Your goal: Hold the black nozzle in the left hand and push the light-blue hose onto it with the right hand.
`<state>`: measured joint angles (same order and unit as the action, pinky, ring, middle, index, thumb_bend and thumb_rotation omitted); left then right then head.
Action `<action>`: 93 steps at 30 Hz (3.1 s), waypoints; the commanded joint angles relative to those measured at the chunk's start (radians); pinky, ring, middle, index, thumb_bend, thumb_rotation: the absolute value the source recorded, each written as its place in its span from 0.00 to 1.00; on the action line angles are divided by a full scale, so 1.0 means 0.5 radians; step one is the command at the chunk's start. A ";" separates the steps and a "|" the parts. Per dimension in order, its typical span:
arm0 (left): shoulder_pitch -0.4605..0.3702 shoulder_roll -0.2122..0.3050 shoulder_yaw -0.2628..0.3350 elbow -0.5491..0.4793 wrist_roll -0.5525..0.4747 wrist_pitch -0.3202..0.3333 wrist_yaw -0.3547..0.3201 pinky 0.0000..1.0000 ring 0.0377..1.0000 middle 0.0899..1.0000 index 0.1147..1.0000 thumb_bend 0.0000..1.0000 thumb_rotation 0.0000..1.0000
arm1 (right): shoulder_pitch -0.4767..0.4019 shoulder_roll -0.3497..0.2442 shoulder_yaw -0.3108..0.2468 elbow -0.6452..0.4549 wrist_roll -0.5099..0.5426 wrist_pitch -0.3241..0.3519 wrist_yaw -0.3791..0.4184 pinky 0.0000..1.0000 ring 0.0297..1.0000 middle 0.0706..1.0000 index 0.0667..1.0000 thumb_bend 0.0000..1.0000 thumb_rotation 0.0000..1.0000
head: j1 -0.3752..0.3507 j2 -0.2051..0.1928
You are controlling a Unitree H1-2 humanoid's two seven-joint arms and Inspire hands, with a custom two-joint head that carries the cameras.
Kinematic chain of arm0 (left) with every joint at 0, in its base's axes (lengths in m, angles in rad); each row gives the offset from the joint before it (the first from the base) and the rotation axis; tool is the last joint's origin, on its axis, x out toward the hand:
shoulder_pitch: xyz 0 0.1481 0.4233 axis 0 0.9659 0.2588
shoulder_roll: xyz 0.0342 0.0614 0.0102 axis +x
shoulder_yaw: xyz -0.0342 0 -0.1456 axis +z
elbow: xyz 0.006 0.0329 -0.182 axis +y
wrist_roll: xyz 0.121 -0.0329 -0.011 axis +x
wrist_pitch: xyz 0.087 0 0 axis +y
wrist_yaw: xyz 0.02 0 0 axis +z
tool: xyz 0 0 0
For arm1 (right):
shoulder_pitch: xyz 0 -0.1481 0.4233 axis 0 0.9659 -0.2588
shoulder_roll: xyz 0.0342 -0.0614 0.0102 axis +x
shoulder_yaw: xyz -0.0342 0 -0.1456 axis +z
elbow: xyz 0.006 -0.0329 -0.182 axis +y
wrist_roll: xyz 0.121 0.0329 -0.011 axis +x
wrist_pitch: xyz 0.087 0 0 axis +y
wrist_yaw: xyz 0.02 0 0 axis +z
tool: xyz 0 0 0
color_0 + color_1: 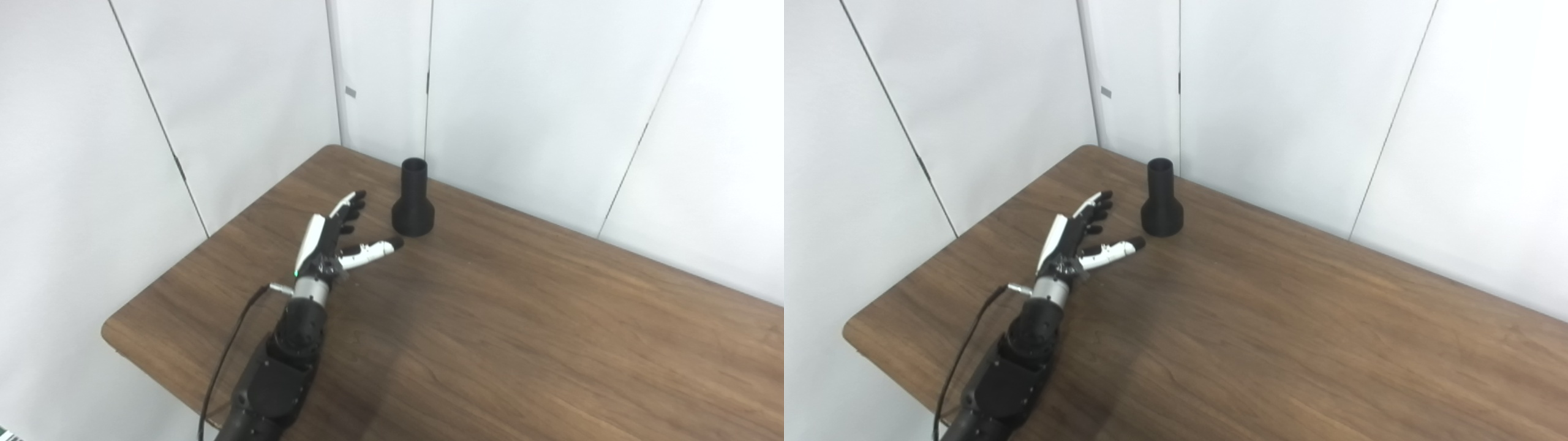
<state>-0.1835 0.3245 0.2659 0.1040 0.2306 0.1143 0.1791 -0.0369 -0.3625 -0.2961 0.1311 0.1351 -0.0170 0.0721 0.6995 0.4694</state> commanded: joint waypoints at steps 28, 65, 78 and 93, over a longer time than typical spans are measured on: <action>-0.267 0.305 -0.390 0.116 0.205 0.622 -0.306 1.00 0.98 0.97 0.98 1.00 0.50 | 0.085 -0.017 -0.004 -0.016 -0.048 0.082 -0.079 0.59 0.68 0.68 0.64 0.36 0.42 | -0.120 0.005; -0.402 0.400 -0.651 0.372 0.641 0.710 -0.593 0.97 1.00 1.00 0.99 1.00 0.48 | 0.150 -0.030 0.003 -0.109 -0.040 0.142 -0.089 0.59 0.68 0.66 0.64 0.35 0.39 | -0.178 0.029; -0.483 0.329 -0.616 0.424 0.898 0.711 -0.745 1.00 0.99 0.99 0.96 1.00 0.44 | 0.168 -0.019 0.000 -0.140 -0.032 0.158 -0.093 0.59 0.67 0.64 0.63 0.34 0.37 | -0.211 0.032; -0.555 0.220 -0.547 0.451 1.137 0.711 -0.959 0.94 1.00 1.00 0.96 1.00 0.44 | 0.217 -0.034 0.009 -0.190 -0.059 0.159 -0.088 0.59 0.65 0.59 0.61 0.32 0.37 | -0.244 0.059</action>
<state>-0.4728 0.4765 0.0020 0.3147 0.8186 0.4650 -0.2130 0.0354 -0.3610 -0.2897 0.0325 0.1312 0.0205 0.0320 0.5783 0.4970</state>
